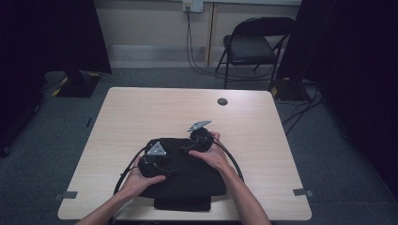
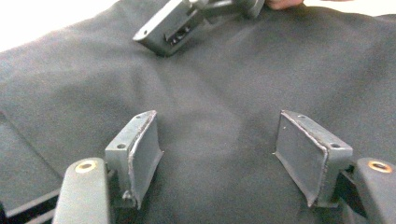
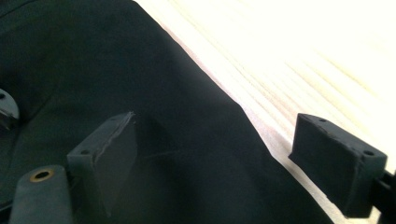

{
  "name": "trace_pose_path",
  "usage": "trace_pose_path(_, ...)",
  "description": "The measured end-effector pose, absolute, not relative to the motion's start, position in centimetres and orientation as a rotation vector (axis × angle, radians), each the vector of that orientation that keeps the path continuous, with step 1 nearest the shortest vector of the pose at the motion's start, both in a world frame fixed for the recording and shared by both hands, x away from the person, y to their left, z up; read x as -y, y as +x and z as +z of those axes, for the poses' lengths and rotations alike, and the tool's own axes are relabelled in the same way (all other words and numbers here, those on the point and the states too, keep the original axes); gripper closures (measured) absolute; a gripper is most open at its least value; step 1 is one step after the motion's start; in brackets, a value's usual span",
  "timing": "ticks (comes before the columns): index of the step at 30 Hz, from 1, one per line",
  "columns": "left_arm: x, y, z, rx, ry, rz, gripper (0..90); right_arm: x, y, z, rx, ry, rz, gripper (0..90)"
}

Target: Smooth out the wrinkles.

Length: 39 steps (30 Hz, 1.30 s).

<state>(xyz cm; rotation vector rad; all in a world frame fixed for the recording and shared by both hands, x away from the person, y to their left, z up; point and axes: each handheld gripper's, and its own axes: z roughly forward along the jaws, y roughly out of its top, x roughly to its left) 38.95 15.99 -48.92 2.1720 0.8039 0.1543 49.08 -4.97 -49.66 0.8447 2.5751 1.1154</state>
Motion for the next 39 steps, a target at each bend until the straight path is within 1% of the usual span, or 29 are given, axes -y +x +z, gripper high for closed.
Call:
trace_pose_path(7,-16.1,39.1,-49.3,-0.816,2.161,0.124,29.6,5.3,49.4,-50.0,-2.602,0.895,1.160,14.8)
trace_pose_path(11,-16.1,39.0,-49.4,-0.825,2.151,0.133,29.6,5.5,49.1,-49.9,-2.632,0.861,1.197,30.7)
trace_pose_path(13,-16.1,39.0,-49.5,-0.829,2.142,0.131,29.7,5.6,48.8,-49.9,-2.632,0.858,1.221,34.9)
trace_pose_path(15,-16.1,38.9,-49.5,-0.824,2.147,0.138,29.7,5.7,48.7,-49.8,-2.654,0.853,1.234,44.0)
trace_pose_path(17,-16.0,38.9,-49.5,-0.820,2.151,0.146,29.7,5.7,48.5,-49.8,-2.666,0.855,1.238,49.7)
trace_pose_path(18,-16.0,38.9,-49.5,-0.823,2.150,0.149,29.7,5.7,48.5,-49.7,-2.680,0.855,1.248,55.0)
trace_pose_path(22,-15.9,38.9,-49.4,-0.821,2.157,0.154,29.7,5.8,48.4,-49.7,-2.697,0.870,1.274,62.7)
trace_pose_path(26,-15.9,38.8,-49.5,-0.822,2.154,0.158,29.7,5.4,47.9,-49.3,-2.699,0.846,1.237,74.1)
trace_pose_path(29,-15.9,38.8,-49.5,-0.826,2.147,0.160,29.8,5.2,47.5,-49.0,-2.679,0.827,1.208,77.7)
trace_pose_path(39,-15.8,38.8,-49.5,-0.821,2.150,0.171,30.0,5.6,47.2,-48.6,-2.646,0.844,1.268,80.1)
